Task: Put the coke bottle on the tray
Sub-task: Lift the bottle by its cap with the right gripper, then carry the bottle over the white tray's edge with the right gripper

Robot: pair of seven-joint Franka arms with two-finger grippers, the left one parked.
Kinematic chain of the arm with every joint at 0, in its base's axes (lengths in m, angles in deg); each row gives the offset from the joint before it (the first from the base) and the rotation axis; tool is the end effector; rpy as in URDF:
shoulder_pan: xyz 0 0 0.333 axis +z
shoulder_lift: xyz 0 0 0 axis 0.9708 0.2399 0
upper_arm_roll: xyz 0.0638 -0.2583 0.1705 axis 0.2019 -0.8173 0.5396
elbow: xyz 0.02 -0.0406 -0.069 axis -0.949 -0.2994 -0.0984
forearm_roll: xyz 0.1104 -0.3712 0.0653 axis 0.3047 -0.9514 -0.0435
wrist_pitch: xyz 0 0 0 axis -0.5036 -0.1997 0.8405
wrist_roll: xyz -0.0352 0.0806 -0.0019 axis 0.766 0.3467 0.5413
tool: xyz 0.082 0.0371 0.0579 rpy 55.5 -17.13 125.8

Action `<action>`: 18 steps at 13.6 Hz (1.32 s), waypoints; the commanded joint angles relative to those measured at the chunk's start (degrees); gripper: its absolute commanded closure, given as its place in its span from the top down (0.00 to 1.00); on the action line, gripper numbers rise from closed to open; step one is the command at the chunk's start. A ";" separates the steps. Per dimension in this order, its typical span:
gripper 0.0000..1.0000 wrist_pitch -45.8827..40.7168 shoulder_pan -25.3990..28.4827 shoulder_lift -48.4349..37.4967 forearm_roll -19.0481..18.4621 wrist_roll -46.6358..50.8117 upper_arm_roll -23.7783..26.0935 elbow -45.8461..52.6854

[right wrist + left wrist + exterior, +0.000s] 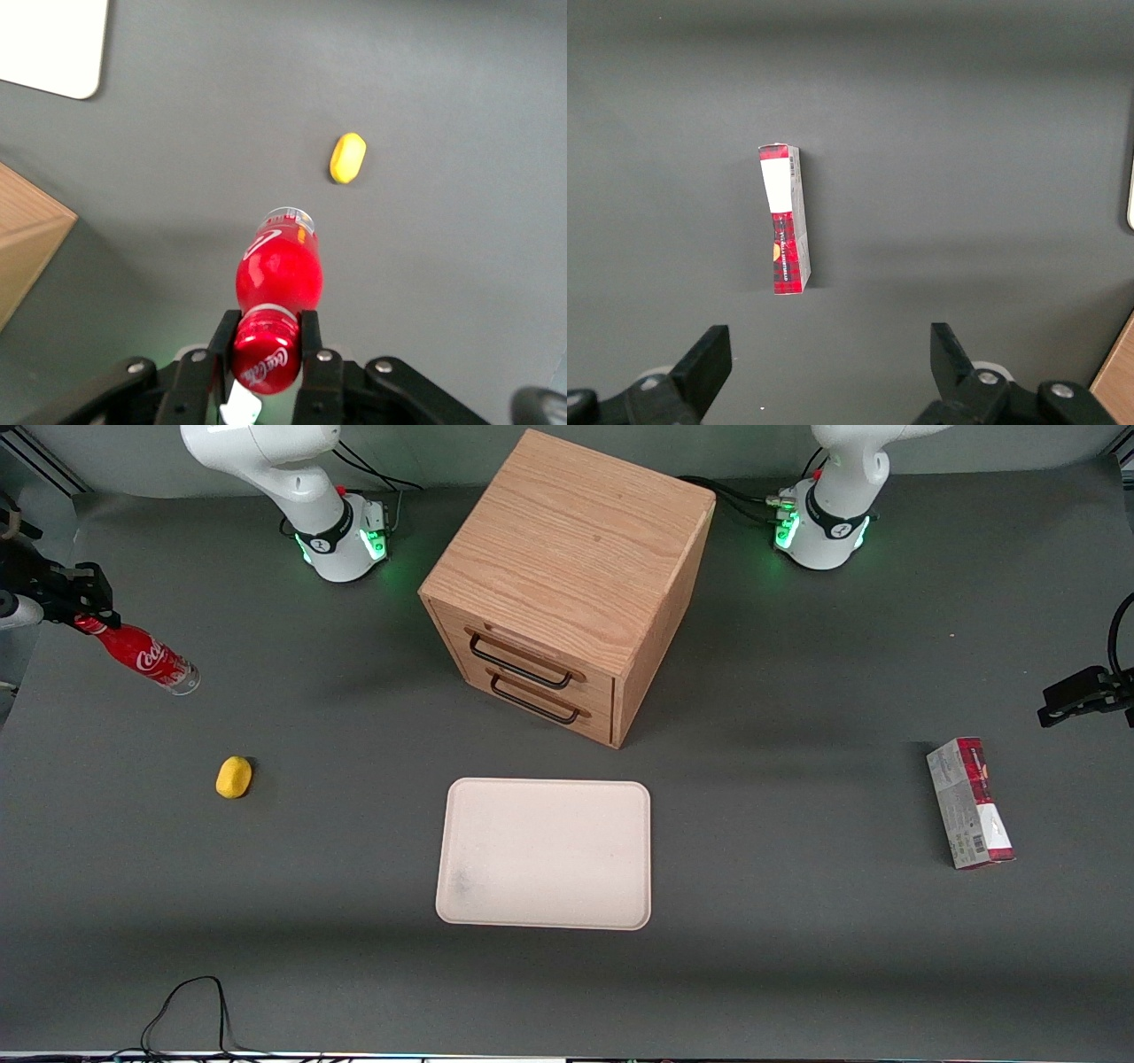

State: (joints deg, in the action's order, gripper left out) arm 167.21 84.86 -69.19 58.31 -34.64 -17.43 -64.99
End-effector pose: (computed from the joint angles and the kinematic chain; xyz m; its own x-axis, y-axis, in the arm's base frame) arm 0.4773 -0.0355 0.6366 0.9791 0.1839 -0.0871 0.1866 -0.9821 0.0238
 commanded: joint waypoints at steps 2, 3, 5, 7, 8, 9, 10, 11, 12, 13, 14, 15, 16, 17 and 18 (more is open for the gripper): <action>0.00 -4.82 -0.21 7.88 4.45 5.36 4.29 14.79; 0.00 -5.79 -0.21 9.90 4.54 6.06 5.78 18.21; 0.00 -8.68 -0.30 14.29 4.36 6.77 8.59 26.21; 0.00 -11.23 -0.30 19.12 4.28 8.08 10.80 33.42; 0.00 -11.51 -0.30 21.06 4.28 9.13 12.37 36.59; 0.00 -11.51 -0.30 22.73 4.28 10.36 13.69 38.53; 0.00 -11.33 -0.30 24.58 4.28 11.94 14.75 40.20; 0.00 -11.16 -0.30 26.51 4.19 13.17 16.24 42.40; 0.00 -10.63 -0.30 28.79 4.19 14.58 17.56 44.25; 0.00 -9.41 -0.30 30.90 4.27 16.07 18.70 45.66; 0.00 -7.66 -0.30 32.49 4.19 16.70 20.19 46.02; 0.00 -5.64 -0.30 33.90 4.19 17.05 21.08 46.02; 0.00 -3.44 -0.30 35.22 4.19 17.14 22.13 46.02; 0.00 -1.77 -0.30 36.62 4.10 17.14 23.10 46.11; 0.00 -0.27 -0.21 37.94 3.93 17.14 24.24 46.11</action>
State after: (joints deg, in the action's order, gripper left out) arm 165.86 84.82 -34.65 61.65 -19.11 4.71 -22.94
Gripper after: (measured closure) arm 0.687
